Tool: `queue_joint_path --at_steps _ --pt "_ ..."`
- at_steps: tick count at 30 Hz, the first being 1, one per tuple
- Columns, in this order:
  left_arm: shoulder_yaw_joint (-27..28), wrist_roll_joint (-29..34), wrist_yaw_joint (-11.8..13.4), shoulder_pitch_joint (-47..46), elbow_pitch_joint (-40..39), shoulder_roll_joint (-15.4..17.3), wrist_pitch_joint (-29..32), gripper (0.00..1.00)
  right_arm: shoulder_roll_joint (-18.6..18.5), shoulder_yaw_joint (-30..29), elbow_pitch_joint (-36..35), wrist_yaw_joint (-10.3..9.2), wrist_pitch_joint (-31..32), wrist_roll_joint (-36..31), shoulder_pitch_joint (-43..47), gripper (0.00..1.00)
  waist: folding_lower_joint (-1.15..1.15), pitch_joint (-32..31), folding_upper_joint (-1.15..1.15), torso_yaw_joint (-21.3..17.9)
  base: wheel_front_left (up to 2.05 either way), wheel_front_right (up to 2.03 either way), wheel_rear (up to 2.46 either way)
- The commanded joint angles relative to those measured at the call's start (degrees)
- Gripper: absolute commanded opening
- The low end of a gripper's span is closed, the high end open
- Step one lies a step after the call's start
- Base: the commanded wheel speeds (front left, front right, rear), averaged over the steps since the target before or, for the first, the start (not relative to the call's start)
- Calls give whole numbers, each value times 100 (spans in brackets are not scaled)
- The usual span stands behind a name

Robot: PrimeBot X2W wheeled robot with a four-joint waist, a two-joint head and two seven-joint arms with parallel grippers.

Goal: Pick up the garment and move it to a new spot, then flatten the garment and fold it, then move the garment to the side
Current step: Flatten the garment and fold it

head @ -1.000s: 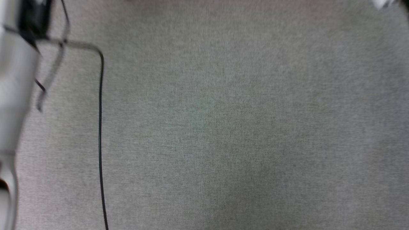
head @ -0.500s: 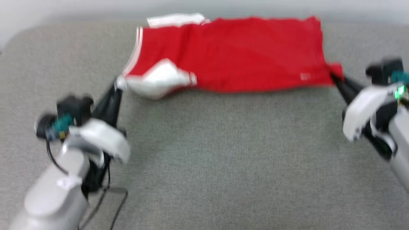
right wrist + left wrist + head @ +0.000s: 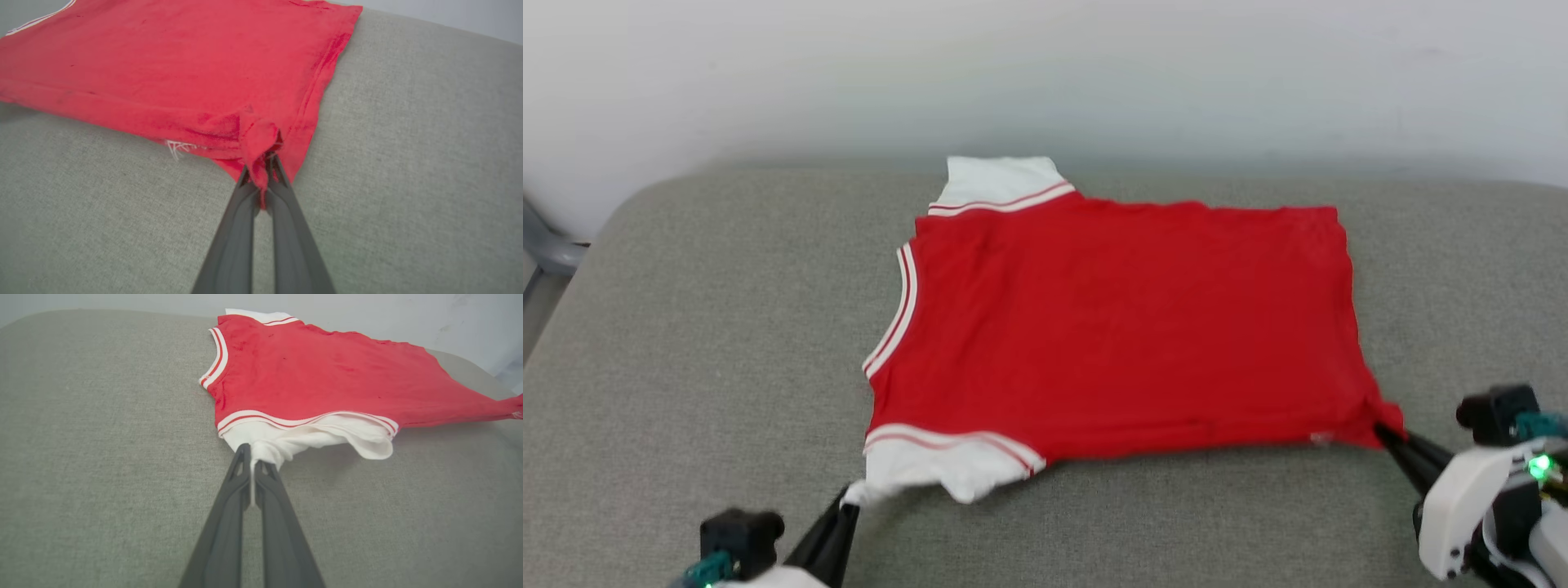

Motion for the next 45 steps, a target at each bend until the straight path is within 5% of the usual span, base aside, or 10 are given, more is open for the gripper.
queue_joint_path --at_steps 1,20,34,45 --pt "19 -128 42 243 -106 25 11 0 -51 -55 -115 -8 27 -16 251 0 2 -133 0 -4 0 0 0" --pt "-111 -590 268 1662 -685 198 105 0 -226 -1465 -1643 -8 623 -156 2776 0 2 -386 0 150 0 0 0" --pt "-286 269 -238 -384 -273 219 382 0 116 -2334 -2471 -8 1080 -399 2610 0 2 70 0 151 0 0 0" --pt "-306 526 -878 -2037 851 38 547 0 160 -2236 -2558 -7 1462 -354 1591 0 2 714 0 -70 0 0 0"
